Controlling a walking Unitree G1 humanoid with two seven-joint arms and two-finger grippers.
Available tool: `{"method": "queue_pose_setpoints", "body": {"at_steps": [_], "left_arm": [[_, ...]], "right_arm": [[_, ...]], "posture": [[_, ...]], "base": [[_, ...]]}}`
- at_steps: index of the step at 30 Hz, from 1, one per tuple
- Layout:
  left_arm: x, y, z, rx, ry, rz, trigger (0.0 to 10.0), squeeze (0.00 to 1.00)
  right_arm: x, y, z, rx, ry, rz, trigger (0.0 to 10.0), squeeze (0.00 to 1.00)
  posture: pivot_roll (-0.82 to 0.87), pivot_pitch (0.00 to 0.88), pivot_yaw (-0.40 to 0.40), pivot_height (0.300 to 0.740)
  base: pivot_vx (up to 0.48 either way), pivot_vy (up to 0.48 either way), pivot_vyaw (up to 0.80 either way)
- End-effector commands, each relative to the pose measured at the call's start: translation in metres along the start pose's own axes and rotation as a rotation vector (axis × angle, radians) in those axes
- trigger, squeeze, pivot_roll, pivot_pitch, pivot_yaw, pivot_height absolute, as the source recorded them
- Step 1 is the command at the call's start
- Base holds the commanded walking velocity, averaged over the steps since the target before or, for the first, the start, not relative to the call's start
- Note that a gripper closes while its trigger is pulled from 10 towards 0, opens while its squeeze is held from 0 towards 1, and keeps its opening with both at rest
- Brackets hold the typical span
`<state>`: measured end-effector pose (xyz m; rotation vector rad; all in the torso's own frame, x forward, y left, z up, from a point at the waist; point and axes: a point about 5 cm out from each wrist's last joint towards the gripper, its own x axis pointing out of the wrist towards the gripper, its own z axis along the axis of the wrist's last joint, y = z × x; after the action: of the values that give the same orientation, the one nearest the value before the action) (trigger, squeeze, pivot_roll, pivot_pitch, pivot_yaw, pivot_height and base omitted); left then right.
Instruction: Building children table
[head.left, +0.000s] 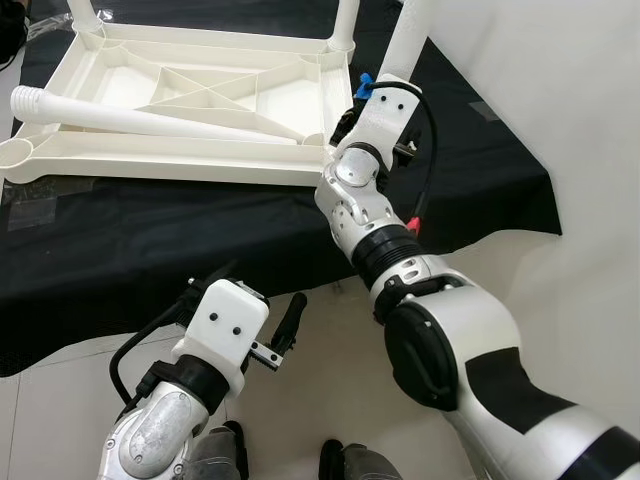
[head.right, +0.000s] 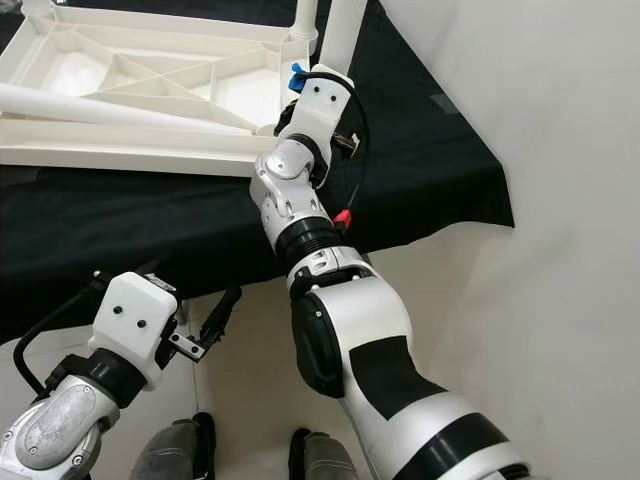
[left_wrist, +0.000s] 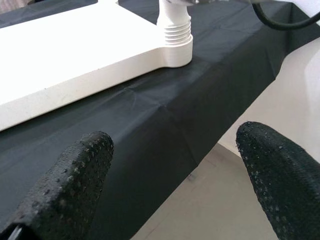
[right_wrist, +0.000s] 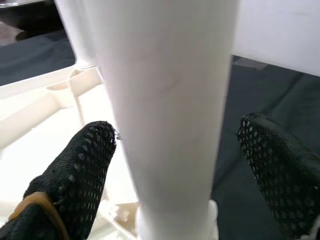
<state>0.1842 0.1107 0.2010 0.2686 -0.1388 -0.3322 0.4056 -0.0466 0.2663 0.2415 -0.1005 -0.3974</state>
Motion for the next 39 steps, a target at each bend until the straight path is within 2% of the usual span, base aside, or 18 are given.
{"method": "queue_pose_setpoints", "body": {"at_steps": [1,6,15,22,24,25,26,28,30,33,34,37,39], "left_arm": [[0.001,0.0,-0.003,0.004,0.01,0.003,10.0,0.0],[0.002,0.001,-0.003,0.004,0.007,0.006,10.0,0.0],[0.004,0.001,-0.003,-0.001,0.004,0.008,10.0,0.0],[0.004,0.001,-0.003,0.001,0.0,0.008,10.0,0.0],[0.005,0.003,-0.003,0.005,-0.004,0.012,10.0,0.0],[0.005,0.003,-0.003,0.005,-0.004,0.012,10.0,0.0],[0.005,0.003,-0.003,0.007,-0.004,0.014,10.0,0.0],[0.005,0.003,-0.003,0.007,-0.004,0.014,10.0,0.0],[0.006,0.004,-0.004,0.008,-0.004,0.016,10.0,0.0],[0.007,0.005,-0.004,0.008,-0.006,0.018,10.0,0.0],[0.007,0.005,-0.004,0.008,-0.006,0.018,10.0,0.0],[0.008,0.006,-0.006,-0.008,0.0,0.023,10.0,0.0],[0.008,0.006,-0.006,-0.008,0.0,0.023,10.0,0.0]], "right_arm": [[-0.005,0.006,-0.001,0.007,-0.025,0.07,10.0,0.0],[-0.007,0.008,0.0,-0.009,-0.049,0.11,10.0,0.0],[-0.003,-0.012,-0.003,-0.04,-0.074,0.109,10.0,0.0],[-0.005,-0.019,-0.007,-0.046,-0.071,0.121,10.0,0.0],[-0.012,-0.026,-0.017,-0.022,-0.033,0.208,10.0,0.0],[-0.012,-0.026,-0.017,-0.022,-0.033,0.208,10.0,0.0],[-0.017,-0.033,-0.021,-0.019,-0.025,0.244,10.0,0.0],[-0.017,-0.033,-0.021,-0.019,-0.025,0.244,10.0,0.0],[-0.027,-0.047,-0.024,-0.024,-0.019,0.314,10.0,0.0],[-0.035,-0.064,-0.024,-0.057,-0.012,0.348,10.0,0.0],[-0.035,-0.064,-0.024,-0.057,-0.012,0.348,10.0,0.0],[-0.038,-0.091,-0.023,-0.103,-0.061,0.364,10.0,0.0],[-0.038,-0.091,-0.023,-0.103,-0.061,0.364,10.0,0.0]], "posture": [[0.1,0.218,-0.105,0.74],[0.1,0.216,-0.103,0.74],[0.09,0.209,-0.102,0.74],[0.09,0.206,-0.1,0.74],[0.09,0.203,-0.097,0.74],[0.09,0.203,-0.097,0.74],[0.08,0.2,-0.098,0.74],[0.08,0.2,-0.098,0.74],[0.08,0.196,-0.097,0.74],[0.08,0.189,-0.093,0.74],[0.08,0.189,-0.093,0.74],[0.07,0.181,-0.093,0.74],[0.07,0.181,-0.093,0.74]], "base": [[0.0,0.0,0.0],[0.0,0.0,0.0],[0.0,0.0,0.0],[0.0,0.0,0.0],[0.0,0.0,0.0],[0.0,0.0,0.0],[0.0,0.0,0.0],[0.0,0.0,0.0],[0.0,0.0,0.0],[0.0,0.0,0.0],[0.0,0.0,0.0],[0.0,0.0,0.0],[0.0,0.0,0.0]]}}
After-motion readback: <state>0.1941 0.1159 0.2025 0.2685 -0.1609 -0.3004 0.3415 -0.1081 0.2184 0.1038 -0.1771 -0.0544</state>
